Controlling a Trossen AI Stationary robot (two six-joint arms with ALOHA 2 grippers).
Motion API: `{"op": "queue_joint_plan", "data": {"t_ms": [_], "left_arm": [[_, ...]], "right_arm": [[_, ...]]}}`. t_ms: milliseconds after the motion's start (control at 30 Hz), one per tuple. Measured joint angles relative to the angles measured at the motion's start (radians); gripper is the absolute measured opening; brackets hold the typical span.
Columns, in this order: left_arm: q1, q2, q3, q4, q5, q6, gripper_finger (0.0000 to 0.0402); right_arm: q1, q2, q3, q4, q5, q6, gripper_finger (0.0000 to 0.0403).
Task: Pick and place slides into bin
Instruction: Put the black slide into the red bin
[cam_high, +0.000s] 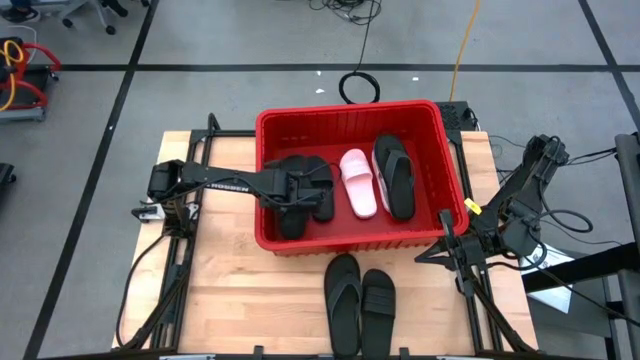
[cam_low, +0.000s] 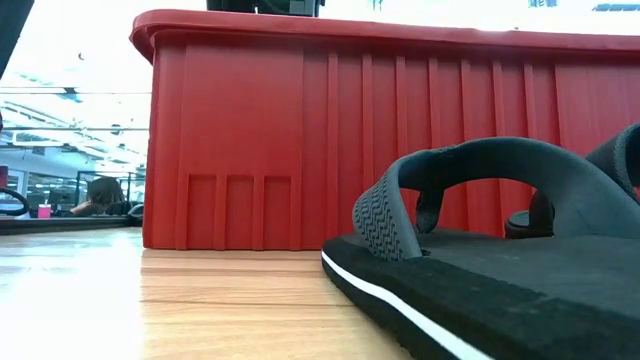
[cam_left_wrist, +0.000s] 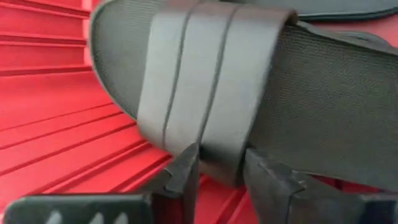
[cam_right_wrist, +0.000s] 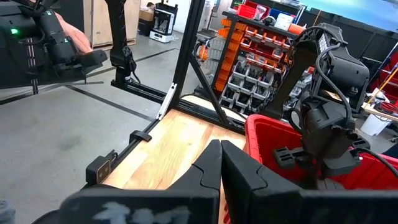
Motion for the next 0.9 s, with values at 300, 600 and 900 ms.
{"op": "queue_joint_plan", "data": {"t_ms": [300,600,900], "left_arm": [[0.0,-0.009,0.019,-0.059,0.017,-0.032,0.0134],[-0.013,-0.057,0.097,-0.107,0.019,-0.091,0.0134],[-0.135,-0.168,0.212,-0.092,0.007,-0.219,0.0134]], "right_arm": [[0.0,0.0,0.0,0.0,0.0,0.0,0.0],[0.0,0.0,0.0,0.02,0.001,-0.015,0.0],[0.001,0.001,0.013,0.036,-0.104,0.034,0.0]]}}
